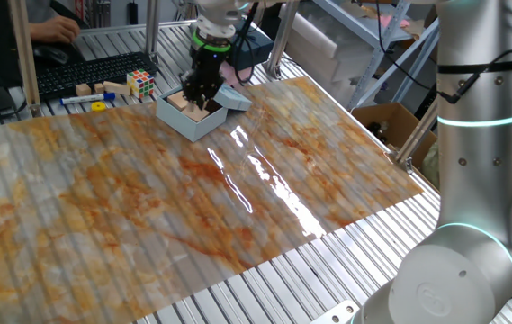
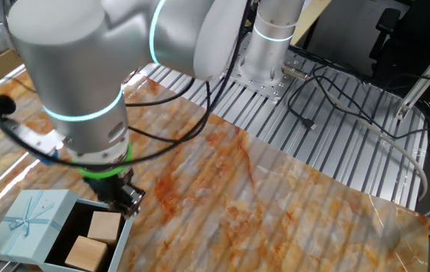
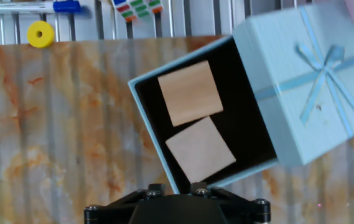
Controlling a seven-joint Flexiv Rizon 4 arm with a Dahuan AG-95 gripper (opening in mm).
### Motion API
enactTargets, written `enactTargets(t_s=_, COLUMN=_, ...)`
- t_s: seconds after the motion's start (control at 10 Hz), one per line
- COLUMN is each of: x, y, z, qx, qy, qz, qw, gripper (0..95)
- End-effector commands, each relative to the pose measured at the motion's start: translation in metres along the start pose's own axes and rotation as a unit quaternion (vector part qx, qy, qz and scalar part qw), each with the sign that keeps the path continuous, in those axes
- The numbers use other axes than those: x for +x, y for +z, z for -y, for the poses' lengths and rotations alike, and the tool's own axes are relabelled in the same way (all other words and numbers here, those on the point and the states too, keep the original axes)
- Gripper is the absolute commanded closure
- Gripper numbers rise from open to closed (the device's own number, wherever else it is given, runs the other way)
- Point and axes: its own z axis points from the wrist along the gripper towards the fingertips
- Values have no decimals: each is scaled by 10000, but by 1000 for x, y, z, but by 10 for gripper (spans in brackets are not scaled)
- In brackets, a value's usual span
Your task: Take everything out of the gift box
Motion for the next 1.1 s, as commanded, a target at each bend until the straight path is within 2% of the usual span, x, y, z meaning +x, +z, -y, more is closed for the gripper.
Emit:
enactTargets(t_s=0.1, x=-9, y=1, z=2, qx=-41, qy=-250, qz=-9, qw=9997, gripper=190)
enactTargets(t_s=0.3, x=-14, y=4, z=4, qx=-19, qy=-607, qz=-10, qw=9982, gripper=190)
enactTargets(t_s=0.4, x=-16, y=5, z=5, qx=43, qy=-742, qz=-17, qw=9972, gripper=190)
enactTargets(t_s=0.6, x=-22, y=6, z=6, qx=252, qy=-1111, qz=16, qw=9935, gripper=190)
enactTargets(t_s=0.7, x=-24, y=7, z=6, qx=299, qy=-1175, qz=16, qw=9926, gripper=190)
enactTargets(t_s=1.1, x=-36, y=11, z=12, qx=274, qy=-1247, qz=24, qw=9918, gripper=190)
